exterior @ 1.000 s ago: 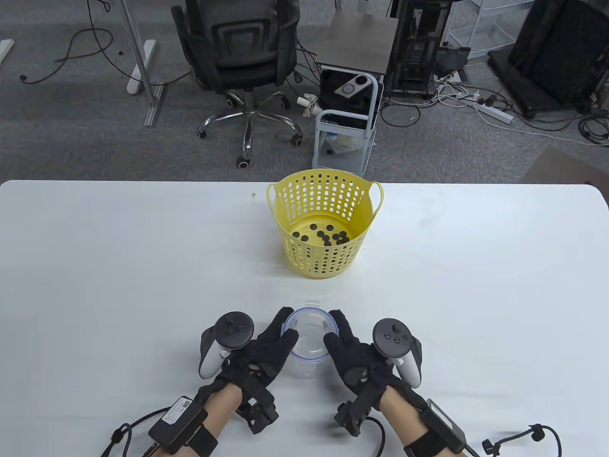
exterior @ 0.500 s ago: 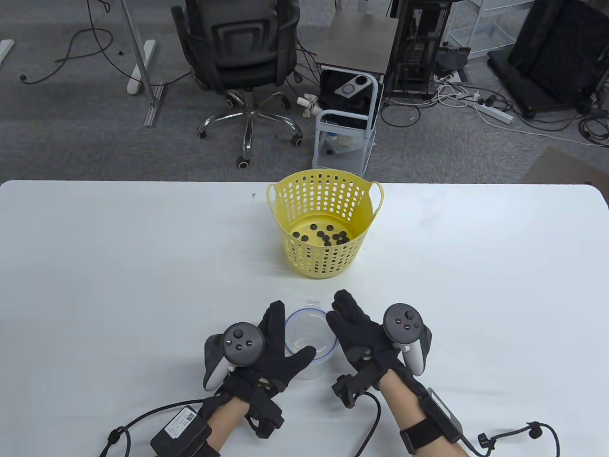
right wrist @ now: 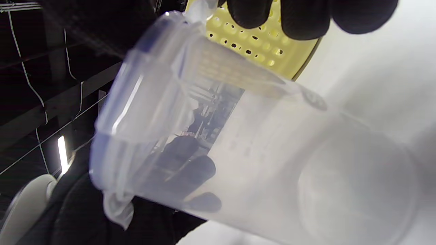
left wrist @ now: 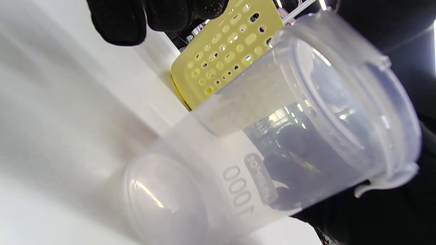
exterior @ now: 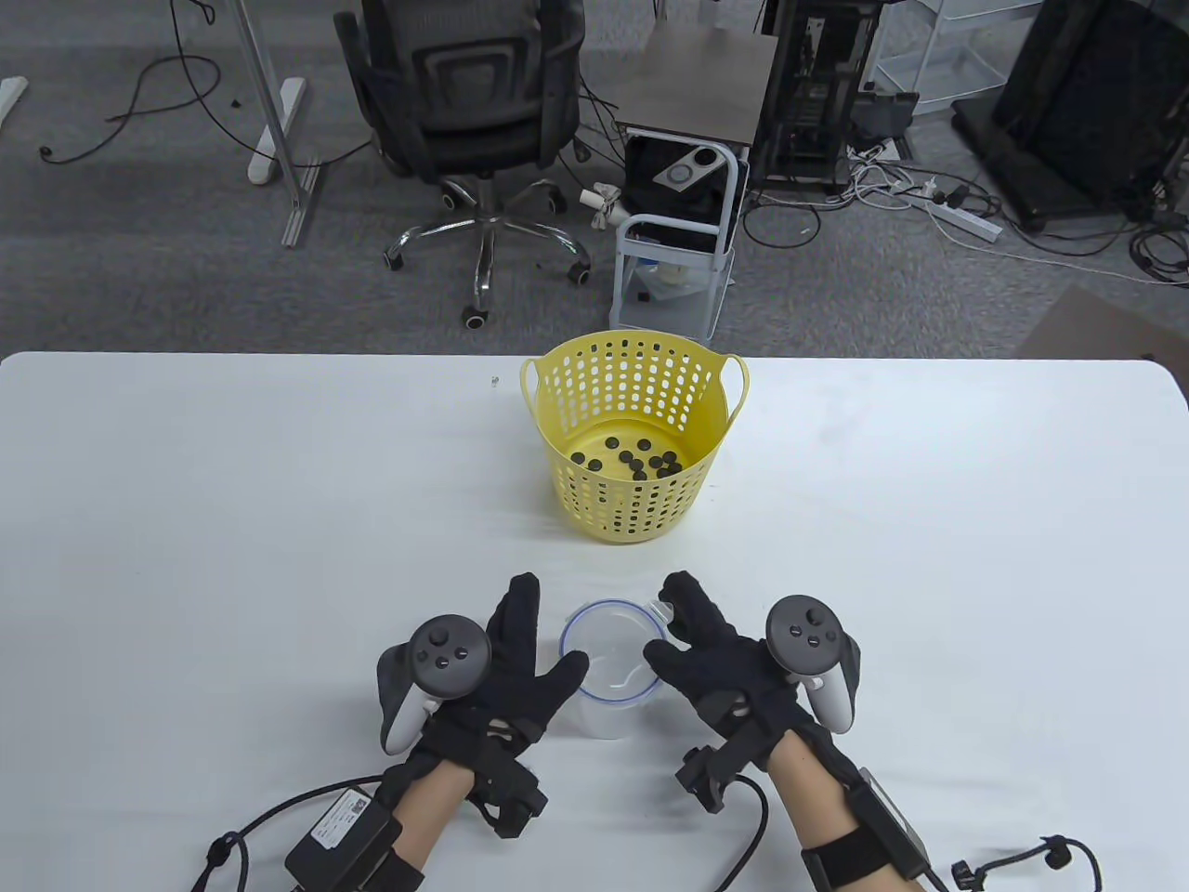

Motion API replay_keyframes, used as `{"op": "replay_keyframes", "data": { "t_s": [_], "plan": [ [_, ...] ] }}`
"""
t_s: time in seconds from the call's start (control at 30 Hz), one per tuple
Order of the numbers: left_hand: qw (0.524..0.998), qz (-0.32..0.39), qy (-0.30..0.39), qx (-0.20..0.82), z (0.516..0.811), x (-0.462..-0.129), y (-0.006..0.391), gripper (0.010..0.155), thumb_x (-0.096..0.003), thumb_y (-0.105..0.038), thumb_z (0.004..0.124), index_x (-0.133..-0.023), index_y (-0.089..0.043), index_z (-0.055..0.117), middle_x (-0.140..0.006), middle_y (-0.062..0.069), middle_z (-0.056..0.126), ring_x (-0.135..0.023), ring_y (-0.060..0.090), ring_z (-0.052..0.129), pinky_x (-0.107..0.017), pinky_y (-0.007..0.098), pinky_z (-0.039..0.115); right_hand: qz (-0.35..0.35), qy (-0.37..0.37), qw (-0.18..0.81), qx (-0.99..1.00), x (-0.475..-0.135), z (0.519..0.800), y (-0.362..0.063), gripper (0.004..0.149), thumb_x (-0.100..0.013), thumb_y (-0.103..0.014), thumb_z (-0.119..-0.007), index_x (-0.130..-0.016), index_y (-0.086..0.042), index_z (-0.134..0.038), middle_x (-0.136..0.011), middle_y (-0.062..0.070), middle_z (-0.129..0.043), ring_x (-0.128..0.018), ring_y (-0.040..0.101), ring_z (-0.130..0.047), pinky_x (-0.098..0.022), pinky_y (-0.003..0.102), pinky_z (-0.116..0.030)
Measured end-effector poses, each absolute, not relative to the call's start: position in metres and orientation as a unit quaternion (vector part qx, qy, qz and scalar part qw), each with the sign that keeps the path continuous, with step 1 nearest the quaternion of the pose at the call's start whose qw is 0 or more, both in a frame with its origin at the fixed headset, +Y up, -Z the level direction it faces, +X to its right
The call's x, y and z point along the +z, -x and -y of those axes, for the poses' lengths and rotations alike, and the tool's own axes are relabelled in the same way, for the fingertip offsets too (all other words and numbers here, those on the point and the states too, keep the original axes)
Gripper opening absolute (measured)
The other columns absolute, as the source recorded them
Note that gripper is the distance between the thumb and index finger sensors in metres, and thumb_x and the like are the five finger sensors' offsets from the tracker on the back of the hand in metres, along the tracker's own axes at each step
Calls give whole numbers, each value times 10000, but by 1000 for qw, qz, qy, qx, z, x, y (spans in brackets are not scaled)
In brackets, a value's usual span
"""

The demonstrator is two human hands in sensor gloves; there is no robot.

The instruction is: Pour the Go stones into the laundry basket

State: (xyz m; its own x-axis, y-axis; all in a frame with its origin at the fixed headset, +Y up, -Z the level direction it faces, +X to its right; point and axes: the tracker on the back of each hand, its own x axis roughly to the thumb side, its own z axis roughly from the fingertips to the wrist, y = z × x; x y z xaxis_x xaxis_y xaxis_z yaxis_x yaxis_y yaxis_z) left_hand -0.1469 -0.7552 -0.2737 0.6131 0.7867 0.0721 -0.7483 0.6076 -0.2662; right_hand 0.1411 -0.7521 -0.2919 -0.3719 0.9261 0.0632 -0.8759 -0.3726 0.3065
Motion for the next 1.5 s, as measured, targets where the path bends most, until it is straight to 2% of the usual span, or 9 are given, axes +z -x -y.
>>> {"op": "replay_keyframes", "data": {
  "t_s": [0.17,0.33,0.53,0.77,1.03,1.2,1.33,1.43,1.5],
  "plan": [
    [896,71,71,432,754,-275,150,917,-459,-706,756,-1097,-328,215,-1207,82,340,-1074,405,543,-692,576,634,-104,-141,520,836,-289,748,-139,1000,-412,-522,-950,-1071,-120,-316,-1148,237,-350,-963,641,-516,-624,734,-570],
    [906,55,24,420,753,-279,153,799,-444,-700,771,-1099,-380,445,-1200,2,482,-1049,376,639,-680,560,667,-105,-158,493,849,-284,748,-130,1033,-402,-577,-937,-1072,-110,-306,-1145,247,-344,-957,648,-511,-620,731,-577],
    [901,57,22,430,756,-283,156,673,-445,-700,745,-1044,-412,638,-1165,-67,641,-1036,349,699,-678,555,678,-104,-172,487,850,-281,748,-124,1030,-416,-597,-908,-1068,-96,-288,-1138,263,-343,-948,651,-515,-614,726,-587],
    [881,74,76,461,760,-273,155,843,-443,-768,644,-1117,-302,444,-1212,45,480,-1066,410,587,-692,581,632,-73,-144,509,845,-282,754,-130,933,-469,-616,-777,-1062,-75,-302,-1120,285,-397,-925,643,-563,-593,715,-618],
    [867,107,157,460,779,-277,145,865,-444,-795,526,-1129,-290,374,-1229,49,400,-1086,415,529,-705,584,612,-117,-151,508,840,-284,770,-124,872,-498,-632,-637,-1061,-79,-267,-1120,298,-376,-923,653,-548,-593,714,-615],
    [864,123,166,458,785,-277,141,877,-437,-811,441,-1126,-288,293,-1241,19,357,-1101,406,511,-711,592,606,-147,-158,542,812,-286,780,-121,875,-501,-650,-597,-1060,-82,-234,-1126,297,-361,-929,663,-525,-595,723,-605],
    [861,126,186,457,788,-279,134,907,-443,-821,368,-1112,-232,200,-1253,23,278,-1133,416,439,-720,629,581,-206,-154,584,770,-287,788,-116,895,-515,-656,-546,-1048,-91,-100,-1150,282,-303,-952,685,-433,-605,755,-555],
    [833,136,243,478,790,-280,131,935,-427,-817,348,-1110,-202,170,-1259,60,202,-1162,422,309,-737,660,520,-204,-158,568,782,-287,791,-114,907,-503,-687,-508,-1052,-79,-118,-1156,277,-331,-966,669,-421,-603,761,-554],
    [840,129,225,476,791,-279,131,941,-428,-819,343,-1109,-198,154,-1257,66,184,-1162,423,301,-739,660,512,-203,-153,559,790,-286,790,-114,915,-499,-697,-496,-1050,-80,-106,-1156,278,-319,-965,674,-420,-613,748,-560]
  ]
}}
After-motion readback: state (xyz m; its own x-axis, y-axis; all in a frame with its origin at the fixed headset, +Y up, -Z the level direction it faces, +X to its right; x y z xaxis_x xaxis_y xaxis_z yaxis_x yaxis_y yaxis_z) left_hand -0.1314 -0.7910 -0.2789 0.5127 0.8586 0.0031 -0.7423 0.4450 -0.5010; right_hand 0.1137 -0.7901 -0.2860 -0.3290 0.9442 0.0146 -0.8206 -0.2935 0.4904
